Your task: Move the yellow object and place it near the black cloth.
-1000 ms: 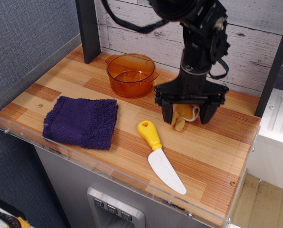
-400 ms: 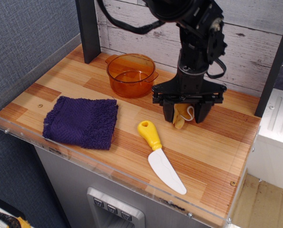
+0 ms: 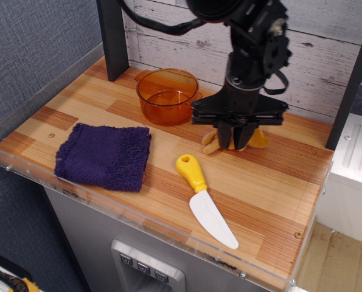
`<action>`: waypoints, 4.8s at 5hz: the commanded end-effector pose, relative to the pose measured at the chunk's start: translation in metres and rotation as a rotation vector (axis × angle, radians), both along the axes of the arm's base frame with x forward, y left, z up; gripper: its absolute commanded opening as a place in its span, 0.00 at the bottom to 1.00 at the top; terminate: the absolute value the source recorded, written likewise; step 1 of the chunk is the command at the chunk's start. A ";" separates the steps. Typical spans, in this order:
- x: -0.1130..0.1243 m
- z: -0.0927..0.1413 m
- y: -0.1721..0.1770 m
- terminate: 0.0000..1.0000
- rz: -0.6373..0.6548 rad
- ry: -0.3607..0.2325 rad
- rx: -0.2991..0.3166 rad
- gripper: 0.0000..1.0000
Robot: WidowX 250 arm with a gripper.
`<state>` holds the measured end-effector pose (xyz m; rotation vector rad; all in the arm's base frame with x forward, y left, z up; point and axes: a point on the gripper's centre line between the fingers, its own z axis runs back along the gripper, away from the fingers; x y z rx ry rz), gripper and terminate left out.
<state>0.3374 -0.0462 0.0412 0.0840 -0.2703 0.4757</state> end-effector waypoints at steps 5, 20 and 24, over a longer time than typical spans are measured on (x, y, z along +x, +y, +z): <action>-0.014 0.086 0.002 0.00 -0.052 -0.229 -0.021 0.00; -0.060 0.068 0.189 0.00 0.450 -0.010 -0.030 1.00; -0.056 0.156 0.118 0.00 0.230 -0.281 0.055 1.00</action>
